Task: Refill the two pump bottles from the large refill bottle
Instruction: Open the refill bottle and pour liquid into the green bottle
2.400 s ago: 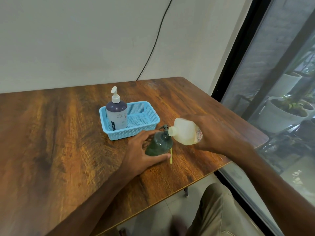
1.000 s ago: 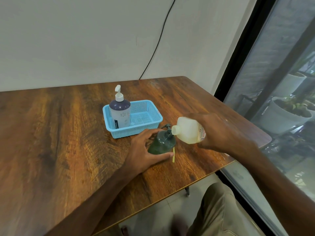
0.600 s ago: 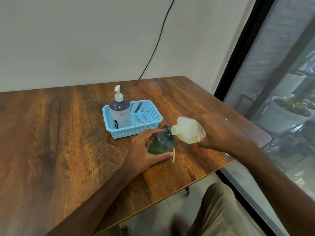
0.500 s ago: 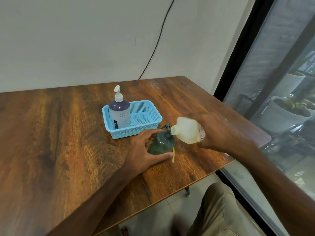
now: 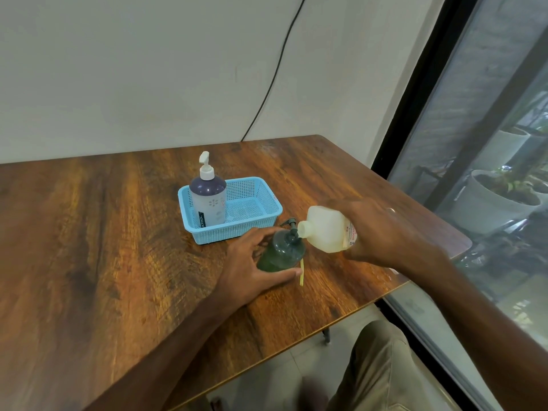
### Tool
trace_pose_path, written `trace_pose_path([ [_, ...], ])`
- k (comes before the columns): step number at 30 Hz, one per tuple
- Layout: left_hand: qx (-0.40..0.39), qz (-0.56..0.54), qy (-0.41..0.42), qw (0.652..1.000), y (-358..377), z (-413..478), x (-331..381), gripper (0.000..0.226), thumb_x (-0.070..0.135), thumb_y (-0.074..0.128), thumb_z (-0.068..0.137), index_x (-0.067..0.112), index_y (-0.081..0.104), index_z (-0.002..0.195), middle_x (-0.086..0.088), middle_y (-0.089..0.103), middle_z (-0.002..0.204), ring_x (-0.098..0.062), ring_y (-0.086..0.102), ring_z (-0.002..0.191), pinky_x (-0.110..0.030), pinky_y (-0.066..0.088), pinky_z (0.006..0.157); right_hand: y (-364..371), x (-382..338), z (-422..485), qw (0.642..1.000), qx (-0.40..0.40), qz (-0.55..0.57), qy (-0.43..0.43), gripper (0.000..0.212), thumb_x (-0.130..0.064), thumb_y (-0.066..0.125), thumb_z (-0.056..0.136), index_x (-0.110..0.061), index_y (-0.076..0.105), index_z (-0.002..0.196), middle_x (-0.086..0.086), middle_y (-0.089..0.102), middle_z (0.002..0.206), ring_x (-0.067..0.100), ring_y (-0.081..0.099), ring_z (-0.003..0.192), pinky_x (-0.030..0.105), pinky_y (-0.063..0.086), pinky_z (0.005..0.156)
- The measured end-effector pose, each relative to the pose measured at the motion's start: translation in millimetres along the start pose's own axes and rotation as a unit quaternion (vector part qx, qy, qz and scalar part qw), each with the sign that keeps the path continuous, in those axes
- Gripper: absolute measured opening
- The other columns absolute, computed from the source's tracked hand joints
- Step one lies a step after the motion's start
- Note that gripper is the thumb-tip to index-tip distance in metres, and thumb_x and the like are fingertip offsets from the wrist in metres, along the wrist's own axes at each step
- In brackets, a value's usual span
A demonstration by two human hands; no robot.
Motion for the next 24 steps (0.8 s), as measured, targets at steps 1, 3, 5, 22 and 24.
trace_pose_path([
  [1, 0.001, -0.001, -0.001, 1.000, -0.2, 0.0, 0.1, 0.078, 0.035, 0.103, 0.063, 0.029, 0.064, 0.131, 0.021, 0.066, 0.126, 0.007, 0.060, 0.121, -0.005, 0.048, 0.094, 0.3, 0.0, 0.0, 1.000, 0.001, -0.002, -0.001, 0.082, -0.032, 0.088, 0.072, -0.027, 0.051, 0.144, -0.004, 0.062, 0.136, 0.016, 0.056, 0.127, 0.027, 0.047, 0.092],
  [3, 0.004, 0.000, 0.000, 1.000, -0.4, -0.1, 0.4, 0.078, 0.036, 0.103, 0.063, 0.031, 0.064, 0.130, 0.023, 0.066, 0.126, 0.007, 0.060, 0.121, -0.005, 0.048, 0.094, 1.3, 1.0, 0.5, 1.000, 0.001, -0.004, 0.000, 0.082, -0.033, 0.088, 0.072, -0.027, 0.051, 0.144, -0.004, 0.062, 0.137, 0.016, 0.056, 0.127, 0.028, 0.048, 0.093],
  [5, 0.004, 0.002, -0.001, 1.000, -0.3, -0.1, 0.7, 0.078, 0.036, 0.102, 0.063, 0.033, 0.063, 0.130, 0.025, 0.064, 0.125, 0.009, 0.059, 0.121, -0.005, 0.048, 0.094, 2.0, 2.7, 1.1, 1.000, 0.002, -0.003, 0.000, 0.081, -0.032, 0.088, 0.072, -0.026, 0.052, 0.144, -0.003, 0.063, 0.136, 0.016, 0.056, 0.126, 0.024, 0.044, 0.090],
  [22, 0.003, 0.002, -0.001, 1.000, 0.3, 0.0, 0.2, 0.078, 0.038, 0.102, 0.063, 0.033, 0.062, 0.131, 0.026, 0.064, 0.126, 0.008, 0.059, 0.122, -0.005, 0.048, 0.095, 3.5, 5.6, 1.6, 1.000, -0.014, -0.019, 0.008, 0.086, -0.033, 0.088, 0.070, -0.028, 0.049, 0.146, -0.004, 0.061, 0.138, 0.018, 0.055, 0.127, 0.032, 0.051, 0.094],
  [24, 0.003, 0.002, -0.001, 1.000, 0.3, -0.3, -0.3, 0.079, 0.038, 0.102, 0.064, 0.030, 0.063, 0.132, 0.023, 0.065, 0.127, 0.006, 0.060, 0.122, -0.006, 0.049, 0.095, 3.0, 5.8, 2.2, 1.000, -0.010, -0.023, 0.007, 0.086, -0.029, 0.087, 0.070, -0.028, 0.049, 0.146, -0.004, 0.061, 0.136, 0.017, 0.055, 0.126, 0.026, 0.045, 0.086],
])
Point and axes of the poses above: each hand's wrist, its own z-axis towards the middle knuckle, its own y-axis out of the palm, x = y × z, the point moved 2 cm from there along z, towards the middle knuckle
